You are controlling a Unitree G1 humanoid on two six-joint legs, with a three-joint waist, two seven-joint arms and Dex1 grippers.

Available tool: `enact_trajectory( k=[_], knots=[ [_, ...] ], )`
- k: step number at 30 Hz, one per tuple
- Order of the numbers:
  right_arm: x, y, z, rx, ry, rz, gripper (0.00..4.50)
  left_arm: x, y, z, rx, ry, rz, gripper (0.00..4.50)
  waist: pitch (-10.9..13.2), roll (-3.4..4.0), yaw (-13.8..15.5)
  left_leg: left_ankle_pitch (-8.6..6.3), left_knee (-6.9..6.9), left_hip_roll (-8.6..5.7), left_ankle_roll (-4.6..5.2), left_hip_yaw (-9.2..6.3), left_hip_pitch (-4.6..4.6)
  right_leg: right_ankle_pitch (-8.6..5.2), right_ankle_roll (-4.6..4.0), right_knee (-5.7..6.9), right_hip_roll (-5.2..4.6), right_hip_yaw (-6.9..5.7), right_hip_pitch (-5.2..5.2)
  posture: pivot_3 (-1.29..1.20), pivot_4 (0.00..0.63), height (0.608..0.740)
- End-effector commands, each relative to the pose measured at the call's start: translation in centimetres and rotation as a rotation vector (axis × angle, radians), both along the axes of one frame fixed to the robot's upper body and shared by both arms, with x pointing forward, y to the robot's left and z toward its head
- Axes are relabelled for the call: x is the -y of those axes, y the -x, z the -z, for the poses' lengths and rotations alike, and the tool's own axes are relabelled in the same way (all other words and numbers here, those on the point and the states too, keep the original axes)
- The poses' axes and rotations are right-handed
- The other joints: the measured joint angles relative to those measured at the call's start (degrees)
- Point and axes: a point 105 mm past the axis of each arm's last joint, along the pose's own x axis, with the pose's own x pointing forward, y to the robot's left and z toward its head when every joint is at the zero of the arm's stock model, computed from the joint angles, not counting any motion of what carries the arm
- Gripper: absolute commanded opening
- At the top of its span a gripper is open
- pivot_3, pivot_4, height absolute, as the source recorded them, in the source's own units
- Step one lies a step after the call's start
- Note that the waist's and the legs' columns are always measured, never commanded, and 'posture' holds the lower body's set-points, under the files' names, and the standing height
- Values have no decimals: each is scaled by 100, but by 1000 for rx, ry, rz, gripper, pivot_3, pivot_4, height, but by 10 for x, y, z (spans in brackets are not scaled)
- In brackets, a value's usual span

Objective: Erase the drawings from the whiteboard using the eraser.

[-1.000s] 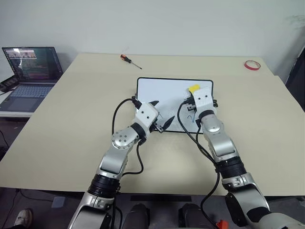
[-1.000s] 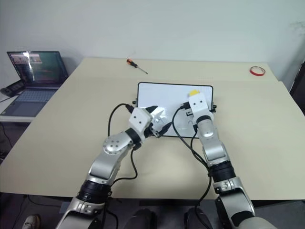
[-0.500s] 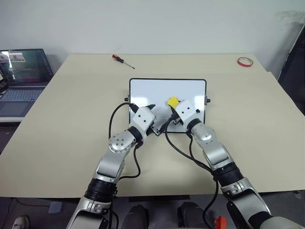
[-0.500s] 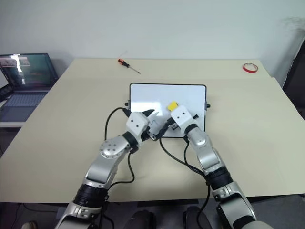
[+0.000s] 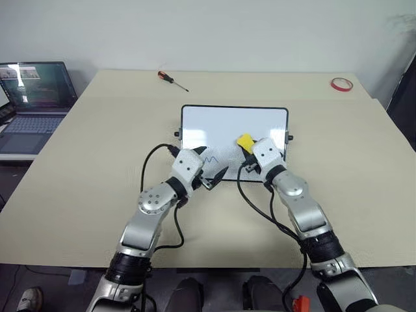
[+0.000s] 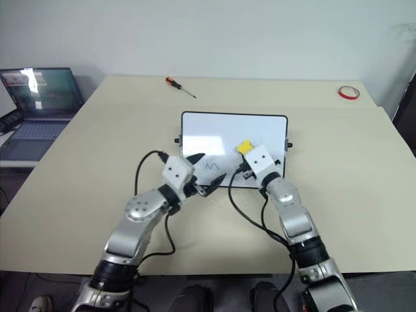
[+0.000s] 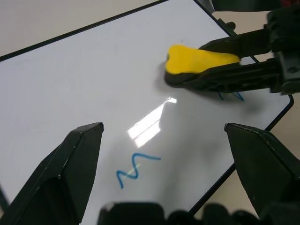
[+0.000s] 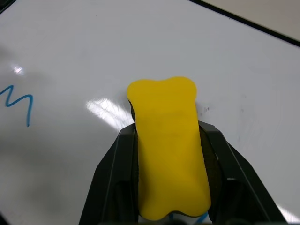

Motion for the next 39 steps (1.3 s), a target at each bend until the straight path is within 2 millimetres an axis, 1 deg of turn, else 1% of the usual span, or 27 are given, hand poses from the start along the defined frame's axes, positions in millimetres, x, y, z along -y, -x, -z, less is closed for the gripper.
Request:
enact_trajectory(
  k=[1,4,8,11,14,17,19,22,25,28,29,31,34,36,39],
  knots=[
    [9,22,-28,63,-60,-33,1310,-5,19,-3,14,28,33,4500,0,1,6,0,0,-1,0,0,-16,0,0,0,-1,0,-16,0,150,740],
    [20,37,-24,49,-43,-32,1310,-3,36,9,-46,52,89,4500,0,1,29,1,1,-1,-1,2,-62,0,0,2,-4,2,-68,0,150,740],
    [42,46,-2,7,20,38,1310,11,51,21,-96,52,200,4500,2,1,84,1,3,-1,-1,3,-55,0,-1,7,-4,-1,-61,0,150,740],
    [53,41,1,15,37,97,1310,17,49,20,-93,57,216,4500,3,2,84,1,9,-4,0,6,-53,1,-1,11,-4,1,-58,0,150,740],
    [67,29,-8,64,23,186,1310,21,45,16,-86,68,227,4500,3,1,76,1,11,-4,0,11,-50,2,0,15,-1,-1,-59,0,150,740],
    [73,23,-14,87,19,218,1310,22,45,16,-89,63,243,4500,3,2,74,1,10,-3,0,15,-49,2,0,17,1,-2,-60,0,150,740],
    [75,20,-14,88,17,226,1310,23,45,17,-91,61,245,4500,3,2,75,1,7,-1,0,19,-51,2,0,10,2,-1,-62,0,150,740],
    [71,16,-15,96,12,223,1310,24,45,18,-87,50,249,4500,3,1,79,0,6,-1,1,28,-54,1,1,7,0,0,-66,0,150,740],
    [65,14,-14,95,5,204,1310,24,43,17,-82,52,246,4500,3,2,78,0,8,-1,1,29,-53,1,1,11,-1,1,-65,0,150,740],
    [58,14,-8,75,7,177,1310,24,43,15,-76,51,243,4500,3,2,77,0,11,0,2,28,-50,2,0,16,0,0,-65,0,150,740],
    [54,14,-1,46,16,156,1310,23,42,14,-73,49,240,4500,3,2,77,0,11,0,2,28,-50,2,0,16,0,0,-64,0,150,740],
    [39,23,29,-95,50,50,1310,21,40,11,-63,45,228,4500,2,2,76,0,11,-1,2,29,-50,2,0,15,0,0,-64,0,150,740],
    [37,36,59,-208,155,-23,1310,19,39,10,-59,41,223,4500,-2,0,76,0,13,0,2,29,-44,2,0,15,0,-1,-57,0,150,740],
    [44,38,64,-227,172,-5,1310,19,39,10,-58,38,223,4500,-2,-1,76,0,18,0,2,29,-34,2,0,17,0,0,-45,0,150,740],
    [52,36,58,-201,167,31,1310,18,39,10,-57,35,222,4500,1,-2,79,0,18,-1,3,23,20,3,2,11,0,0,13,0,150,740]
  ],
)
